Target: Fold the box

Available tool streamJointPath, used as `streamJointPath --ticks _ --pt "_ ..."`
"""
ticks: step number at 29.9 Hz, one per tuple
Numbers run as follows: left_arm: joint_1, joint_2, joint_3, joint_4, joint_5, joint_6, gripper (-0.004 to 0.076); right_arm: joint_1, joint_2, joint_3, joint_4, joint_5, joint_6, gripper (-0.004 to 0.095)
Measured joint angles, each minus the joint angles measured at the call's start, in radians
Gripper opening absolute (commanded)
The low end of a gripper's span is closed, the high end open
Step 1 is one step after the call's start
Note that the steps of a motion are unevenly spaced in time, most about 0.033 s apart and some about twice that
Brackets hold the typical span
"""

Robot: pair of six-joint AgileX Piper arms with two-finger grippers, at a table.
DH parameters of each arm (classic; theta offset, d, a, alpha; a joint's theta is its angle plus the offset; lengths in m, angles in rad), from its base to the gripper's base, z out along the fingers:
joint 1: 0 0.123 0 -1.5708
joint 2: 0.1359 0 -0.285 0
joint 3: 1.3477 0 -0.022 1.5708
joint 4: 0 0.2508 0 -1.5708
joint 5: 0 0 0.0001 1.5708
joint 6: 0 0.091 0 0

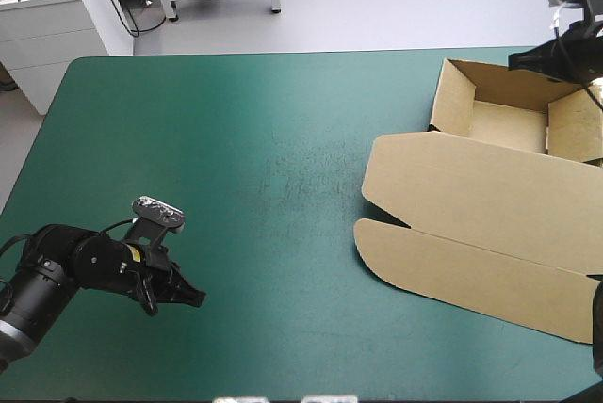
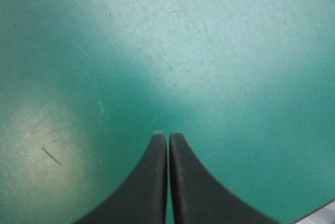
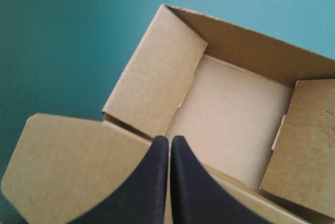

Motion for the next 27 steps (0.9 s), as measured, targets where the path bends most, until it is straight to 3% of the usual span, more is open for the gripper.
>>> streamJointPath --ticks 14,27 --pt "0.0 -0.25 0.001 -0.003 -0.048 0.0 -0.0008 0.076 -0.479 0.55 -0.019 -0.021 -0.062 -0.0002" --pt "0.0 -0.489 0.084 -0.006 0.017 0.0 -0.0008 0.076 -0.94 1.009 0.051 -0.061 -0.11 -0.0002"
